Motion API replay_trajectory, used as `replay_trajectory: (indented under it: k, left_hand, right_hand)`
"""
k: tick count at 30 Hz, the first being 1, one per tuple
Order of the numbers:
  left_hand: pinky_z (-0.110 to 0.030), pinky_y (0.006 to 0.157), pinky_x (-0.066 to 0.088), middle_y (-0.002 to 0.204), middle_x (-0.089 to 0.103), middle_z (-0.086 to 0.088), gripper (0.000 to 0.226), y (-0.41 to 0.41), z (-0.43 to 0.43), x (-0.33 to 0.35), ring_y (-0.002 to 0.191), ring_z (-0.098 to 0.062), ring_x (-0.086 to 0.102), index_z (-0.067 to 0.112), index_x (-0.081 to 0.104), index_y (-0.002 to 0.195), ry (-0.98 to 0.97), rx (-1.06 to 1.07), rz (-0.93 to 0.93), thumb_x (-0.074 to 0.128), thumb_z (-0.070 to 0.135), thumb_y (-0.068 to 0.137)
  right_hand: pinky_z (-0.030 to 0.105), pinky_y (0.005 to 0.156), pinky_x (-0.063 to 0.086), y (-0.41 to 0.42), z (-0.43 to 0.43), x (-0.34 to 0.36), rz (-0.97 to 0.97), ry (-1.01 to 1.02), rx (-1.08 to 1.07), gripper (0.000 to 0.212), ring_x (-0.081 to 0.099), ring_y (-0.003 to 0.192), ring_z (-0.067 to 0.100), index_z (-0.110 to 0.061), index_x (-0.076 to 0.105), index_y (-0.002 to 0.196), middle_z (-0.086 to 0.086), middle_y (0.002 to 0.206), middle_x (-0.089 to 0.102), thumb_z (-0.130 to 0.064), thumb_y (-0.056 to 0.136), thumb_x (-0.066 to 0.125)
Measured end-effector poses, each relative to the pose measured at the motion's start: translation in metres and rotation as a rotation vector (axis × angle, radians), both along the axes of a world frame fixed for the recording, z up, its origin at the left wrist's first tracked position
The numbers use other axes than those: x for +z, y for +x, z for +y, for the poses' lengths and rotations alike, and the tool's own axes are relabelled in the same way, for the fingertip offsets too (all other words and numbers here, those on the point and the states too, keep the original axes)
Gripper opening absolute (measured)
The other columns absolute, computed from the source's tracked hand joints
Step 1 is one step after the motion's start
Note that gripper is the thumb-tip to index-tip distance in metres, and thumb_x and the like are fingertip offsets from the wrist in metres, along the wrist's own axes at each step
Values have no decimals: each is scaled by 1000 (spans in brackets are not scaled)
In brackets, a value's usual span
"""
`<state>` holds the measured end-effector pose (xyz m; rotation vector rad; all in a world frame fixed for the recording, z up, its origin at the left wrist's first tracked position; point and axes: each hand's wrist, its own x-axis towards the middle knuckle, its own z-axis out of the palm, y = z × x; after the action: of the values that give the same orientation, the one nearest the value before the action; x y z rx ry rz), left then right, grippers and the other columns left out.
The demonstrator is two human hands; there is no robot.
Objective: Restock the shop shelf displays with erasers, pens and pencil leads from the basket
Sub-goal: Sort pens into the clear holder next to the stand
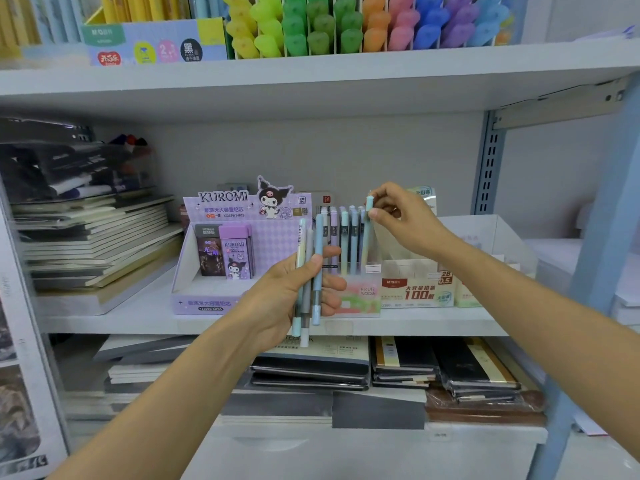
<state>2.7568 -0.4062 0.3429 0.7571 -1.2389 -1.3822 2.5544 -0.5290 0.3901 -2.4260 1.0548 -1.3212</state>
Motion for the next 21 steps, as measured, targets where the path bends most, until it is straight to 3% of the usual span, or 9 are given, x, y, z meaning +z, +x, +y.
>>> replay_trajectory:
  k: [2, 6, 10, 14, 17, 19, 21]
  left_hand:
    - [-28, 59, 56, 73, 65, -11, 30, 2, 0, -1, 57, -19, 61, 13, 61, 124, -22, 5, -12, 46, 24, 100]
    - [-30, 58, 57, 71, 66, -10, 31, 4, -3, -3, 57, -21, 63, 16, 62, 124, -62, 32, -63, 48, 27, 99]
    - [-25, 50, 50, 65, 61, -4, 31, 2, -6, -6, 48, -16, 55, 18, 64, 122, -73, 53, -120, 49, 30, 98]
    - [-22, 44, 39, 60, 53, 0, 30, 2, -7, -7, 43, -11, 42, 17, 66, 118, -75, 64, -117, 48, 30, 98]
    - [-21, 43, 38, 60, 51, 0, 29, 1, -4, -7, 43, -10, 40, 17, 67, 116, -74, 55, -103, 48, 30, 98]
    - [-20, 44, 38, 60, 50, 1, 30, 0, -1, -7, 43, -10, 39, 17, 66, 117, -80, 46, -115, 48, 30, 99]
    - [-20, 44, 37, 60, 50, 2, 31, -3, 1, -6, 44, -10, 38, 16, 66, 119, -92, 38, -145, 47, 31, 99]
  right_hand:
    - [26, 84, 50, -2, 0, -1, 64, 36, 14, 14, 63, 96, 16, -15, 56, 109, -2, 98, 66, -17, 96, 58]
    - [20, 76, 47, -7, 5, -2, 6, 39, -4, 26, 61, 83, 18, -22, 50, 117, 1, 87, 68, -15, 94, 61]
    - [19, 69, 45, 4, 7, -4, -68, -18, -44, 13, 59, 80, 11, -20, 60, 99, -4, 90, 64, -22, 89, 68]
    - [34, 78, 51, 10, 7, -7, -52, -52, -129, 12, 57, 81, 20, -13, 70, 97, 3, 90, 63, -19, 86, 71]
    - [27, 80, 46, 9, 12, -4, -43, -50, -180, 20, 54, 86, 16, -19, 70, 109, 2, 100, 59, -26, 90, 65]
    - [22, 77, 45, 8, 22, 0, -158, -44, -140, 22, 56, 86, 11, -21, 68, 113, -1, 102, 61, -28, 93, 62]
    - [23, 70, 48, 7, 37, 4, -328, 127, 75, 20, 60, 79, 7, -20, 67, 112, -2, 98, 68, -26, 94, 61]
